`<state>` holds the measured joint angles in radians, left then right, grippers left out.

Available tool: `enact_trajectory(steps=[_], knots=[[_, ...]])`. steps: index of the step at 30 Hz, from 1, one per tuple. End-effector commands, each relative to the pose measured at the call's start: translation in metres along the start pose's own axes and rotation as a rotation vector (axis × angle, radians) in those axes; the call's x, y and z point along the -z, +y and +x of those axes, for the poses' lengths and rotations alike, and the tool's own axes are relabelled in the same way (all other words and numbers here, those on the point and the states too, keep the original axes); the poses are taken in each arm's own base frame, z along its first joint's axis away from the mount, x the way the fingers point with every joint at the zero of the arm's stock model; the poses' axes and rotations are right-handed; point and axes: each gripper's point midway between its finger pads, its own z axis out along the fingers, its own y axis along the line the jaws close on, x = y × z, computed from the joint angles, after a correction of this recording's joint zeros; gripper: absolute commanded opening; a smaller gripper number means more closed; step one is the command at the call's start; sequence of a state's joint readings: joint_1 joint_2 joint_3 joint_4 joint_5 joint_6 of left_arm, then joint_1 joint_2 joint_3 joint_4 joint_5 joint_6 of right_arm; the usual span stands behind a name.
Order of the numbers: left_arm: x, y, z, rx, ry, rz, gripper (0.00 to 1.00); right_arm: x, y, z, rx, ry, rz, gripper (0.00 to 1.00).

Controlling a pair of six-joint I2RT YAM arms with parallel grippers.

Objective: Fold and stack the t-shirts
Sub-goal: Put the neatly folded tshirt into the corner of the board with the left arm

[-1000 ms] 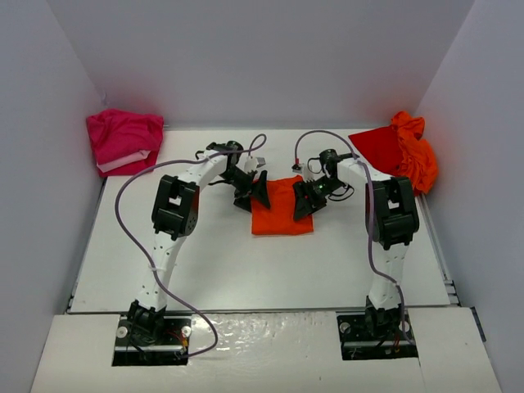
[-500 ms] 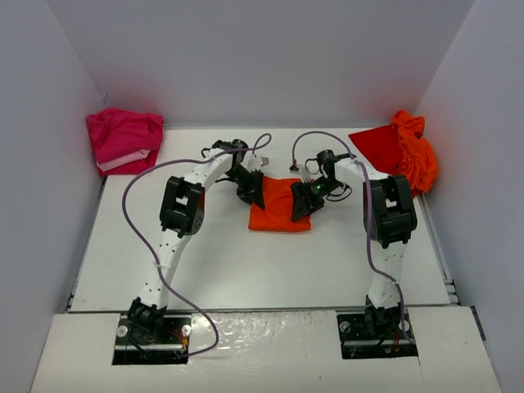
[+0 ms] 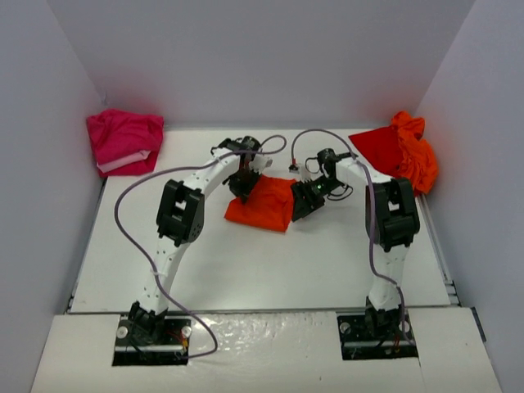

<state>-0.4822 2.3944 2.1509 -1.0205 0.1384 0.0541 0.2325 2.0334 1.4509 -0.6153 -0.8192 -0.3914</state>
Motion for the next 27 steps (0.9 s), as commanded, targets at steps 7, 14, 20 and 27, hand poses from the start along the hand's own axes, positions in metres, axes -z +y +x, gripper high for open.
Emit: enact_trajectory(steps=[7,14,20,27], knots=[[0.104,0.176,0.0,-0.09,-0.004,-0.652,0.0,0.063,0.029,-0.036,0.134,-0.153,0.07,0.53],[0.161,0.231,-0.023,-0.115,-0.027,-0.988,0.0,0.068,0.034,-0.037,0.152,-0.166,0.076,0.53],[0.217,0.272,-0.048,-0.079,-0.082,-1.139,0.0,0.069,0.036,-0.038,0.151,-0.17,0.071,0.53],[0.234,0.322,-0.057,-0.097,-0.058,-1.302,0.0,0.065,0.032,-0.034,0.146,-0.158,0.073,0.53]])
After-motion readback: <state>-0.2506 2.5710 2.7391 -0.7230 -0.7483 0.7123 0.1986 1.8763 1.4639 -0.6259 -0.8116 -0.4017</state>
